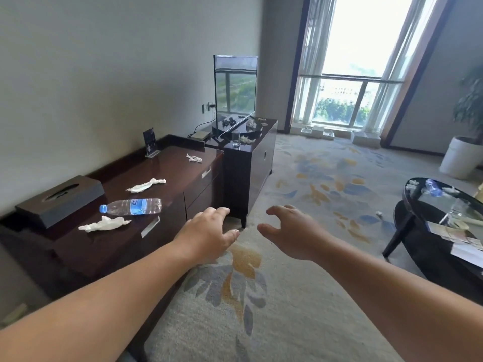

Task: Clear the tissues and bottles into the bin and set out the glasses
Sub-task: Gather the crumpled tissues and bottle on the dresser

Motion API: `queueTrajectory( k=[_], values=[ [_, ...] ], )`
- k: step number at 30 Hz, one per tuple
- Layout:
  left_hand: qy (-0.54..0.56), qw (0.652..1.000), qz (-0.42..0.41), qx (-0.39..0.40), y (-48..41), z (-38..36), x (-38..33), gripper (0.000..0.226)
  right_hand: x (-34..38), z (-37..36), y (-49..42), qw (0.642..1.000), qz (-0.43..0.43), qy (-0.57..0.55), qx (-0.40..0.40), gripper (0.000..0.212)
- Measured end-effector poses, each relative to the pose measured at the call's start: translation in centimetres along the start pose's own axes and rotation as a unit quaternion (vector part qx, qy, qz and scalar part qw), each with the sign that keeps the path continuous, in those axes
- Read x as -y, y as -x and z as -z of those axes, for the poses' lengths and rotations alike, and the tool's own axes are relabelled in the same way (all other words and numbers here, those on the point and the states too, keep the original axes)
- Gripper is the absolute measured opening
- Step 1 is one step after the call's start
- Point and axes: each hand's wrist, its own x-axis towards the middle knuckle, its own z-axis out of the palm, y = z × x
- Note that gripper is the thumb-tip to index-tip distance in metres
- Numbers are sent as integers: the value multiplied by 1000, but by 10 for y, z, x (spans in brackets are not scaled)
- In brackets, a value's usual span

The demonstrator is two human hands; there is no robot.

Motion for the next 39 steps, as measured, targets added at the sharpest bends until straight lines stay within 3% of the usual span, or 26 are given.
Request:
queueTrajectory(
  k=[23, 33, 39],
  values=[
    [14, 994, 104, -31, -204, 36, 154, 60, 68, -61, -280, 993, 103, 6, 63, 54],
    [17, 971, 225, -82, -273, 43, 206, 58, 79, -89, -416, 966, 228, 15, 122, 63],
    [17, 934, 345, -96, -278, 47, 240, 54, 101, -111, -477, 938, 302, 10, 169, 61]
  ],
)
